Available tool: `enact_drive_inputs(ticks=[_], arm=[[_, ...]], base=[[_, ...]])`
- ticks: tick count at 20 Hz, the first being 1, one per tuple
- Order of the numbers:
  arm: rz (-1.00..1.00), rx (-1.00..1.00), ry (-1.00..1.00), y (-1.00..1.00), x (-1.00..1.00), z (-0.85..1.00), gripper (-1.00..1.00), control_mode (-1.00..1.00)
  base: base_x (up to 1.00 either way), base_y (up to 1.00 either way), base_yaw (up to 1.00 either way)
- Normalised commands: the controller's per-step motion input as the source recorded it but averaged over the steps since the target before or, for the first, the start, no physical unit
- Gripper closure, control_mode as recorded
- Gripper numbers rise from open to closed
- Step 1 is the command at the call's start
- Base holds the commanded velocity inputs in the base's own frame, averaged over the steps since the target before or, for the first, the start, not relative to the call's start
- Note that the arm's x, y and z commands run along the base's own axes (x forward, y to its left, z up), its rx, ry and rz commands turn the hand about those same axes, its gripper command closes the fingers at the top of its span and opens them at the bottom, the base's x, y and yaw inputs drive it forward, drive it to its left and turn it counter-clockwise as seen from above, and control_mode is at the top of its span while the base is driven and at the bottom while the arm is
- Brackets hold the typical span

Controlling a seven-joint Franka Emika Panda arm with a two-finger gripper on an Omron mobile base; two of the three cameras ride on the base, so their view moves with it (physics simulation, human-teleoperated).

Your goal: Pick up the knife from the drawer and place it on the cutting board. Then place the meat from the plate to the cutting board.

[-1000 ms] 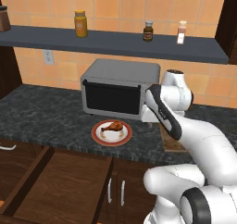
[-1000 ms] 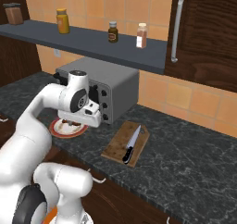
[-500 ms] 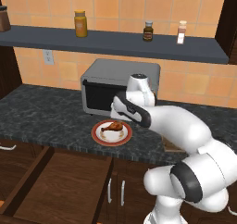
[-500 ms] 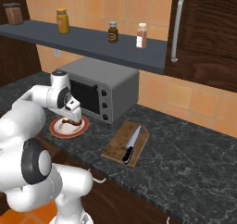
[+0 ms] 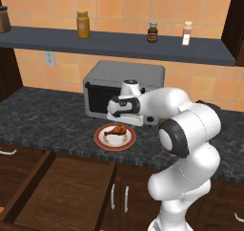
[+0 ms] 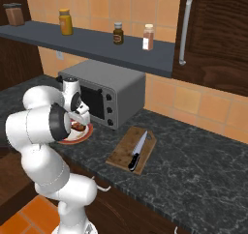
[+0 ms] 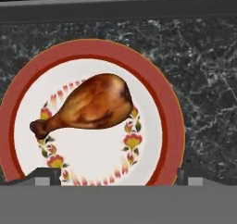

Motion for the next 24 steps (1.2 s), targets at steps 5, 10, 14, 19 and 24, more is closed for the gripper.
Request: enact_drive_inputs(ticks=[5, 10, 14, 19, 24], arm=[[-0.03, 0.0, 0.0, 0.03, 0.24, -0.48, -1.0, -1.0], [-0.08, 0.0, 0.0, 0.13, 0.31, -0.42, -1.0, -1.0], [-0.2, 0.0, 0.0, 0.16, 0.29, -0.03, -1.0, -1.0], [-0.14, 0.0, 0.0, 0.02, 0.01, -0.22, -1.0, -1.0], [-0.09, 0.0, 0.0, 0.0, -0.03, -0.24, 1.0, -1.0]], base=[[0.0, 0.0, 0.0], [0.0, 0.0, 0.0], [0.0, 0.0, 0.0], [0.0, 0.0, 0.0], [0.0, 0.0, 0.0]])
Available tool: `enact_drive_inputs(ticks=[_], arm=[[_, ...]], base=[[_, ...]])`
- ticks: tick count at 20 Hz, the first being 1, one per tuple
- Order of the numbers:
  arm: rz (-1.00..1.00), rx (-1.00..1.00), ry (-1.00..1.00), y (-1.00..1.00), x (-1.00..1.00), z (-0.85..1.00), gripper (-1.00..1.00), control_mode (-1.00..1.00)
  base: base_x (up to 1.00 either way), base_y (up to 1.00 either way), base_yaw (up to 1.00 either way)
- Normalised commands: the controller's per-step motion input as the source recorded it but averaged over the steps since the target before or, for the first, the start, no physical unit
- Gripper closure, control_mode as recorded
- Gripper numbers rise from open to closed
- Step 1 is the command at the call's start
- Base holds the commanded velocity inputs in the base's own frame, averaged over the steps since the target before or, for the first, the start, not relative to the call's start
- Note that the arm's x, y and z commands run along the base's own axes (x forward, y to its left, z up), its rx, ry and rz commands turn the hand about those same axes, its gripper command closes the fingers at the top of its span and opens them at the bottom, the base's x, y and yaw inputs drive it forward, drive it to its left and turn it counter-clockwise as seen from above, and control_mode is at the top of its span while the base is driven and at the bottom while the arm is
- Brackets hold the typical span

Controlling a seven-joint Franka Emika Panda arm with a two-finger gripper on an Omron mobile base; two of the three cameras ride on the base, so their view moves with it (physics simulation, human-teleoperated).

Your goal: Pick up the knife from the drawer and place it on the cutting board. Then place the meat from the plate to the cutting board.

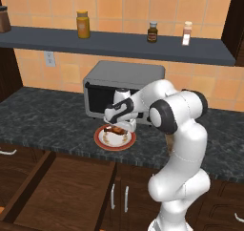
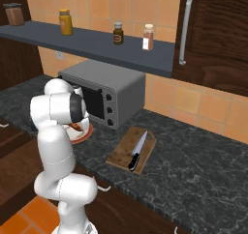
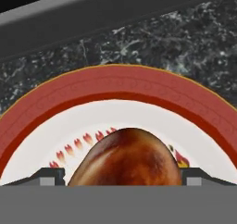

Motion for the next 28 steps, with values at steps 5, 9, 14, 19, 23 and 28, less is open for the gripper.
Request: enact_drive_inputs(ticks=[5, 9, 14, 19, 23, 28], arm=[[-0.08, 0.0, 0.0, 0.0, -0.09, -0.02, 1.0, -1.0], [-0.04, 0.01, -0.03, -0.15, -0.56, 0.52, 1.0, -1.0], [0.07, 0.0, 0.0, -0.72, -0.85, 0.98, 1.0, -1.0], [0.04, 0.0, 0.01, -1.0, -0.42, 0.7, 1.0, -1.0], [0.0, 0.0, 0.17, -1.0, -0.11, 0.22, 1.0, -1.0], [-0.01, -0.04, 0.3, -1.0, 0.0, -0.08, 1.0, -1.0]], base=[[0.0, 0.0, 0.0], [0.0, 0.0, 0.0], [0.0, 0.0, 0.0], [0.0, 0.0, 0.0], [0.0, 0.0, 0.0], [0.0, 0.0, 0.0]])
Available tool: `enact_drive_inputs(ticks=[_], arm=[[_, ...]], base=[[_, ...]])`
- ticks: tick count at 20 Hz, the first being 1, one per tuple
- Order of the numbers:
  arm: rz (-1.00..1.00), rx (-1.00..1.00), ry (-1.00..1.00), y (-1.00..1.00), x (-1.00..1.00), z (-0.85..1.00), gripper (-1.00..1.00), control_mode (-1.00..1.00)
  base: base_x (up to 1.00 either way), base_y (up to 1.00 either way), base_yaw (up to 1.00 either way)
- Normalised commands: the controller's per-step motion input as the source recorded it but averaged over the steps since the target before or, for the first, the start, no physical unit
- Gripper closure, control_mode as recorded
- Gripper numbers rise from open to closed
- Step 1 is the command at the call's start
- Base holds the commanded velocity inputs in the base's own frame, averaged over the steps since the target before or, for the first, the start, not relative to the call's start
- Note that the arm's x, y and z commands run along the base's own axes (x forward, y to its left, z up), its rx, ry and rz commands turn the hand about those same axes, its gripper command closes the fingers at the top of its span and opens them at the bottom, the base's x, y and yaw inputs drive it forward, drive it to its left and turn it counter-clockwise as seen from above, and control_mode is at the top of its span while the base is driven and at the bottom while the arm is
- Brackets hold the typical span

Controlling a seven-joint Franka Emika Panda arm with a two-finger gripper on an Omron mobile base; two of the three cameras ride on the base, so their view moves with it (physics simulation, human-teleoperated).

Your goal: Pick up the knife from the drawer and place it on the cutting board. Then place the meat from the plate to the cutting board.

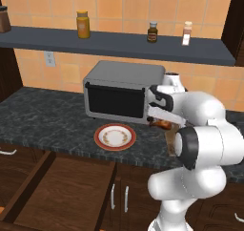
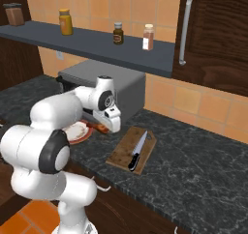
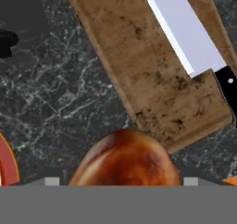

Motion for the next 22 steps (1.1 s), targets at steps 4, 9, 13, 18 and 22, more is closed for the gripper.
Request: enact_drive_inputs(ticks=[4, 9, 13, 18, 22], arm=[[-0.01, -0.01, 0.2, -0.96, 0.01, -0.21, 1.0, -1.0], [0.0, 0.0, 0.05, -0.56, 0.16, -0.61, 1.0, -1.0], [0.02, 0.0, 0.0, -0.22, 0.0, -0.48, 1.0, -1.0], [0.01, 0.0, -0.02, -0.14, 0.0, -0.36, 1.0, -1.0], [0.0, 0.0, -0.08, -0.27, -0.02, -0.07, -1.0, -1.0]], base=[[0.0, 0.0, 0.0], [0.0, 0.0, 0.0], [0.0, 0.0, 0.0], [0.0, 0.0, 0.0], [0.0, 0.0, 0.0]])
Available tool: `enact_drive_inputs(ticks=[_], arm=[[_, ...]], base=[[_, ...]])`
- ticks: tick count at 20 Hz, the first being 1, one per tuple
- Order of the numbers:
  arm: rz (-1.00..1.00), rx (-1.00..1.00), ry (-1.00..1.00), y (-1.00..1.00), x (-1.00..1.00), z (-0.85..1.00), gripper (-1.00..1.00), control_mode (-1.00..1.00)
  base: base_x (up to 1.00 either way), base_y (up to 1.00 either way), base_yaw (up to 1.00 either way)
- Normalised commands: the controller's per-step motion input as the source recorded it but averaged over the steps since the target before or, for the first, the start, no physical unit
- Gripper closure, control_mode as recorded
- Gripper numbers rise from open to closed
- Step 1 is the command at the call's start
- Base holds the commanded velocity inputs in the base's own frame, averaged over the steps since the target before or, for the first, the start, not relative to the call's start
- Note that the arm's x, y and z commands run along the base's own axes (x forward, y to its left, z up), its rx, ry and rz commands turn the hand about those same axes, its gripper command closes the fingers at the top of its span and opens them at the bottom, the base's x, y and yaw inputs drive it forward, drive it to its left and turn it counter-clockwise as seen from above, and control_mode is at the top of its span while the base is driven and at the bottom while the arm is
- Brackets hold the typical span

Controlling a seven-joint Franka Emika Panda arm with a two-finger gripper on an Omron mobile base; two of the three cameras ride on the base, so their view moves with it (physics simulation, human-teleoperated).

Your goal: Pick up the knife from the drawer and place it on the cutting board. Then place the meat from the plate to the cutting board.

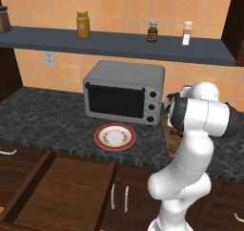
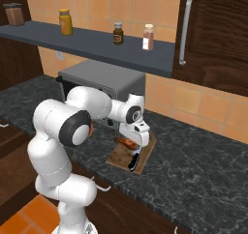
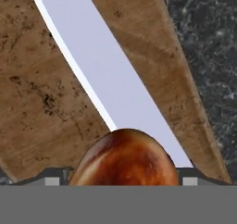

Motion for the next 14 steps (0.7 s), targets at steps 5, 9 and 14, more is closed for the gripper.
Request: enact_drive_inputs(ticks=[5, 9, 14], arm=[[0.0, 0.0, -0.08, 0.0, 0.0, 0.01, -1.0, -1.0], [0.0, 0.0, -0.14, 0.0, -0.15, 0.29, -1.0, -1.0], [0.0, 0.0, -0.12, 0.0, -0.51, 0.65, -1.0, -1.0]], base=[[0.0, 0.0, 0.0], [0.0, 0.0, 0.0], [0.0, 0.0, 0.0]])
